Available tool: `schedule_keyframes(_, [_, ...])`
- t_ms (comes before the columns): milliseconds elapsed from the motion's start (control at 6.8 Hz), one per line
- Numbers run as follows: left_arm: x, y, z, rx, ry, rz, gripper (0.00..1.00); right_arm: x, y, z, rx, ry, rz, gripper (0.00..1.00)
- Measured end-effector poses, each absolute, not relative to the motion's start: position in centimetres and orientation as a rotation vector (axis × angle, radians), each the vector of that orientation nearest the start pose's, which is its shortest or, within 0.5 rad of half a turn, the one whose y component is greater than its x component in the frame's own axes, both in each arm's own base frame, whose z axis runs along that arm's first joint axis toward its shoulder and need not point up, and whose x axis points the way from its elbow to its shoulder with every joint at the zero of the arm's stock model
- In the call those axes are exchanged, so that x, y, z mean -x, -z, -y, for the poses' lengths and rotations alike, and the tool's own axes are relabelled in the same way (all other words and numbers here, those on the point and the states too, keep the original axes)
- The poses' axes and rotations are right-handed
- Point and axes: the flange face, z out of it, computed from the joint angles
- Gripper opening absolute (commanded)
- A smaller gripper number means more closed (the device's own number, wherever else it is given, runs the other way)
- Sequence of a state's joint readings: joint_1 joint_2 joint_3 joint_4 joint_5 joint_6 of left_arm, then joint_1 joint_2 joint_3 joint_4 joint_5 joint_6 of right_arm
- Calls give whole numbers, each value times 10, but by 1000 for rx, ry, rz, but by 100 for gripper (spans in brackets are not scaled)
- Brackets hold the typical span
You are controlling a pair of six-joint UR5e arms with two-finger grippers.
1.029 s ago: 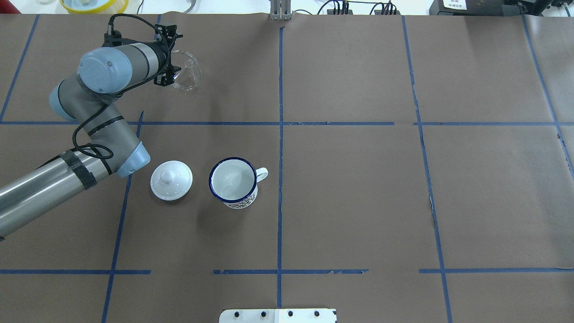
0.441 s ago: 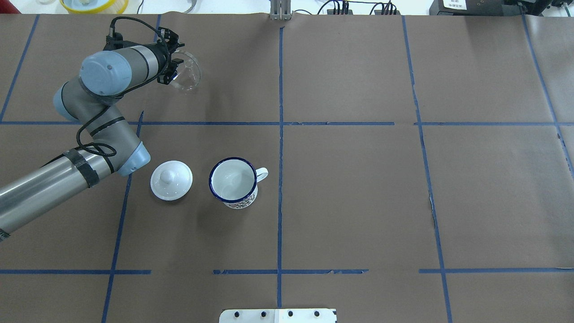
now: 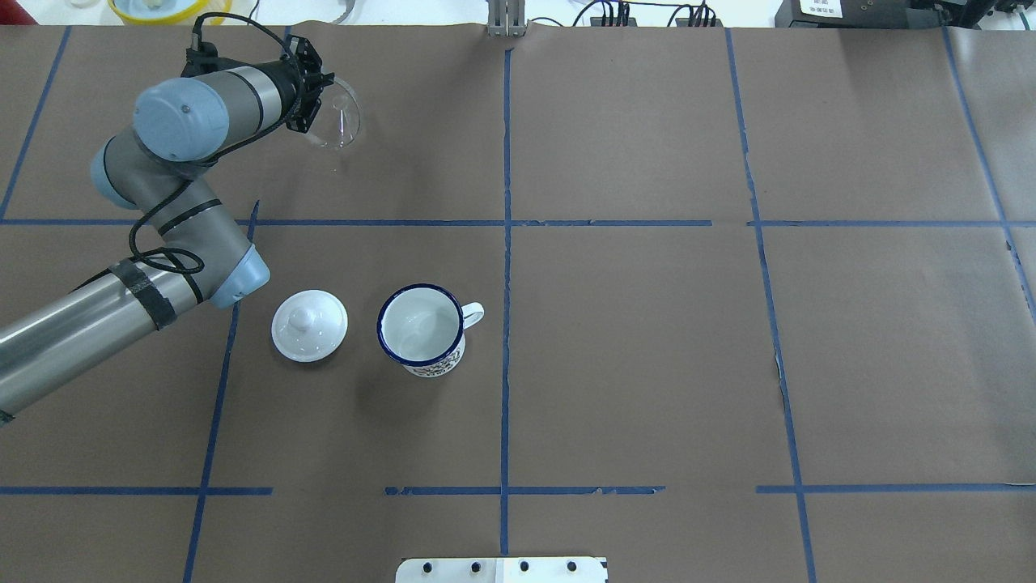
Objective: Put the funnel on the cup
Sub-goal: 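Grasp the glass funnel with the left gripper and lift it, then carry the funnel over the mug and lower it into the mug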
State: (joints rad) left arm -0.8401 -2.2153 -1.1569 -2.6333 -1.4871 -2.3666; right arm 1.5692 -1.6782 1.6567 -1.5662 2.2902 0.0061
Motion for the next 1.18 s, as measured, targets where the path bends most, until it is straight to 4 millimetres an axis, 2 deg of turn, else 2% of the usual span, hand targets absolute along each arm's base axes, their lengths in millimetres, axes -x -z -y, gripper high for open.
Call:
schedule_keyframes(294, [-376, -291, 653, -105, 1394, -1535, 0, -67, -670, 445, 19, -10, 719, 100])
schedule_keyframes(588, [-361, -224, 619, -17, 1285, -1511, 0, -67, -670, 445, 19, -10, 719, 100])
schedule_keyframes(882, [-341, -156, 563, 27, 1146, -1368, 0, -67, -670, 445, 19, -10, 719, 100])
schedule_keyframes(1176, [-358, -116, 491, 81, 986, -1196, 0, -67, -670, 445, 19, -10, 719, 100])
